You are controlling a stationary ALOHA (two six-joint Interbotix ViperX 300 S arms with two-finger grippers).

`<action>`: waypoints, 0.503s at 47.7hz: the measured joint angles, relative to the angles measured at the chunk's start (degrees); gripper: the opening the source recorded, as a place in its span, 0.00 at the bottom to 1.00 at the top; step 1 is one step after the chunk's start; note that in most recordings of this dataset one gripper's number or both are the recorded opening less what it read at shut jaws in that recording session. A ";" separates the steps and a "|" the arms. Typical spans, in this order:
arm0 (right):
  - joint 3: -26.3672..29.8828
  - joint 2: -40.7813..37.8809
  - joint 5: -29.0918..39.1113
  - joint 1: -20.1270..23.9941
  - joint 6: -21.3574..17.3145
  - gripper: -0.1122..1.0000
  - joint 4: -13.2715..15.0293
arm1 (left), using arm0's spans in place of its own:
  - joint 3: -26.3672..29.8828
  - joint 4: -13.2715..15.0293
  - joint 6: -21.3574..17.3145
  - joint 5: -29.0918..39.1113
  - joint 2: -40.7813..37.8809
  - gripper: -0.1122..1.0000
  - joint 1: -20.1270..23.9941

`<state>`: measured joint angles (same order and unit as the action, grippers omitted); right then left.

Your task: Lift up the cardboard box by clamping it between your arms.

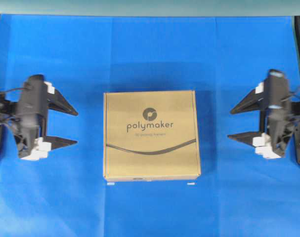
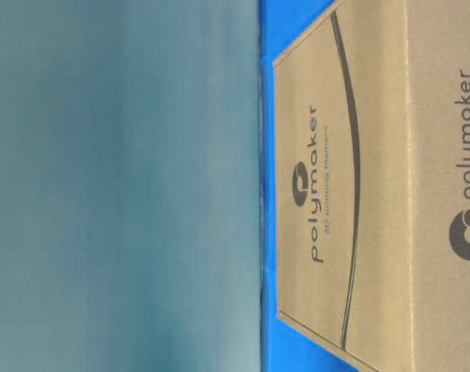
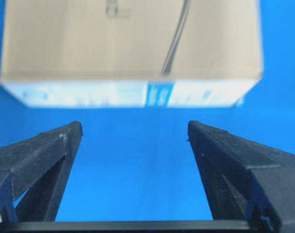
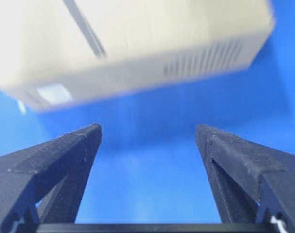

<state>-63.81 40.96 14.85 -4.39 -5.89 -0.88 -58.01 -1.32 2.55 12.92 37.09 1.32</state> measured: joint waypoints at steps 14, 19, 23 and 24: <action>-0.97 11.43 0.18 0.00 -0.09 0.99 0.00 | -2.55 0.00 0.53 -4.31 12.74 0.86 -0.18; -1.23 15.56 0.44 0.00 0.00 0.99 -0.09 | -2.90 0.00 0.35 -4.04 16.61 0.84 -0.09; -1.76 18.46 0.70 0.00 0.00 0.99 0.00 | -3.25 0.00 0.62 -3.69 19.51 0.84 0.00; -1.85 19.16 0.79 0.00 -0.09 0.99 -0.09 | -3.34 0.00 0.88 -3.52 20.13 0.84 0.00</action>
<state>-65.65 60.12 15.64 -4.39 -5.98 -0.97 -61.35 -1.32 3.43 9.40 57.22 1.32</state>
